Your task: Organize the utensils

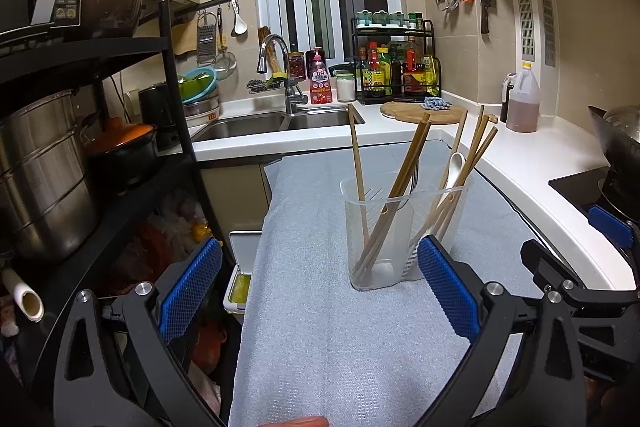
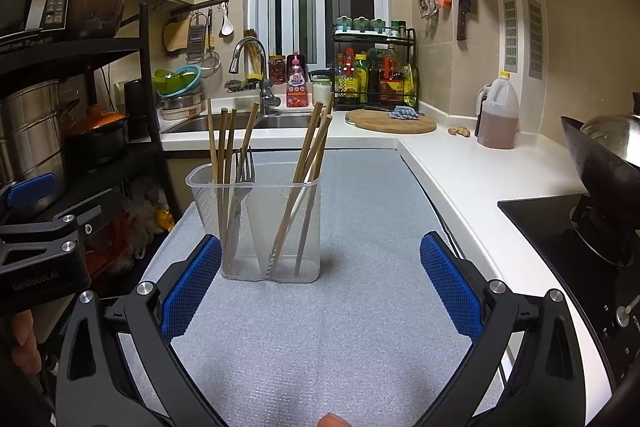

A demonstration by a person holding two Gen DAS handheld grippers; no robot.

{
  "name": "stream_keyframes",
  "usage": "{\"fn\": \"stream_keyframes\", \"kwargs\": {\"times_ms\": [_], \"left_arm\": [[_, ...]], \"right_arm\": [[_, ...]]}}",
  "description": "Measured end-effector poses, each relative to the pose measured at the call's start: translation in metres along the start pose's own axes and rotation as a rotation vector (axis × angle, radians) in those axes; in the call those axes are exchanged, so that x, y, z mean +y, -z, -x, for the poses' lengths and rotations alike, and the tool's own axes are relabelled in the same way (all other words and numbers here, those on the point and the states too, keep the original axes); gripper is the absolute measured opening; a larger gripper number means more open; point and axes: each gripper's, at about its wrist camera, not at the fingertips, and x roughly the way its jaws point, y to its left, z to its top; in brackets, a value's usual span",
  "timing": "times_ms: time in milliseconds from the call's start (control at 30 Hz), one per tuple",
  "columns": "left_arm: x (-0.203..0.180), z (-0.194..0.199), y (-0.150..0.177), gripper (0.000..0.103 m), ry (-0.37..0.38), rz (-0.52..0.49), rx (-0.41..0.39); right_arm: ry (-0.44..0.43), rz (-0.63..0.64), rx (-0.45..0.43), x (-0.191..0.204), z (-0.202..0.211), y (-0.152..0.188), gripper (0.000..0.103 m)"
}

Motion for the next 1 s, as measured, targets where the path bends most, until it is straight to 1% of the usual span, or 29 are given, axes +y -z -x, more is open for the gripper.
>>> {"fn": "stream_keyframes", "kwargs": {"times_ms": [1000], "left_arm": [[-0.0001,-0.0012,0.0032,0.095,-0.011,0.008,-0.009]], "right_arm": [[-0.012,-0.001,0.018,0.0055,-0.0034,0.0047,0.098]]}}
